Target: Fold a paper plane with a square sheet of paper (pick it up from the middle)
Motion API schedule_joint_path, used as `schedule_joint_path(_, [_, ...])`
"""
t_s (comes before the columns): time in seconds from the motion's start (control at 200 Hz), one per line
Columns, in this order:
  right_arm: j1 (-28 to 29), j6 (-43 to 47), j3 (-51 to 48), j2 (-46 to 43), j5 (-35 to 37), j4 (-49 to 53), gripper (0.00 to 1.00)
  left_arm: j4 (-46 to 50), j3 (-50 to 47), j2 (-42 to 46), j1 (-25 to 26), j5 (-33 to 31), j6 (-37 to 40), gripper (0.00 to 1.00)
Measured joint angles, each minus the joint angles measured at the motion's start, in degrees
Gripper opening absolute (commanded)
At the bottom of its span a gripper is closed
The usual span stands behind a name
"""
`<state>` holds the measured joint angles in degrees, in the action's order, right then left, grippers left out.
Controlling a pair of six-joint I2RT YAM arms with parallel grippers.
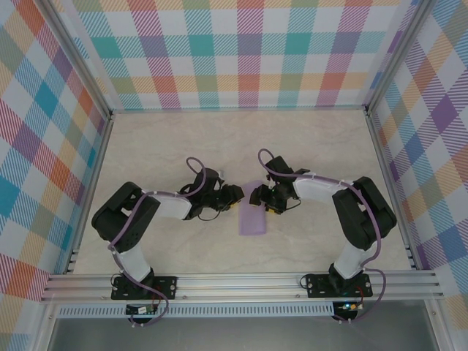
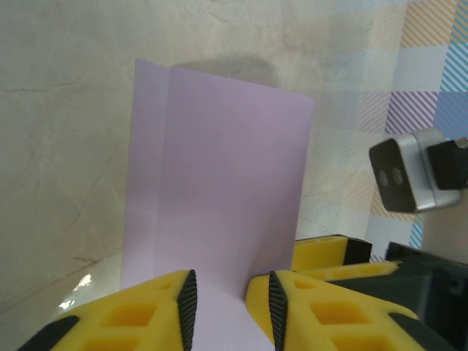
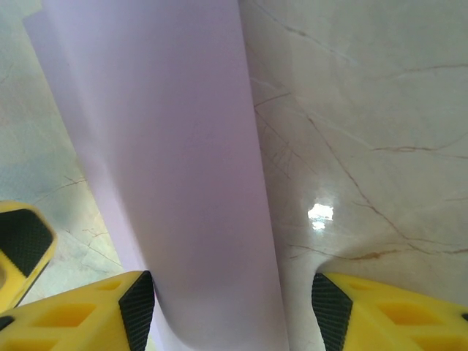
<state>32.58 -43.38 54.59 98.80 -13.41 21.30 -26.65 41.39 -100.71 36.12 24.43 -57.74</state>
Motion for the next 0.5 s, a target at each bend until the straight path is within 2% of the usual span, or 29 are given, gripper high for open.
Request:
schedule_joint_path(0.245, [0.8,-0.2,1.4,0.9,1.2,1.7,0.63,1.4,2.8,-3.9,0.1,1.4,0.3,0.08])
schedule_joint_path(0.42, [1.1,-0.3,1.7,1.2,1.9,2.2,0.63,4.0,4.4,-5.5,0.1,1.7,0.7,0.00])
schedule_joint_path(0.5, [1.2,-0.3,1.8,1.1,2.0,2.2,0.63,5.6,5.1,-6.1,0.1,1.6,0.9,0.00])
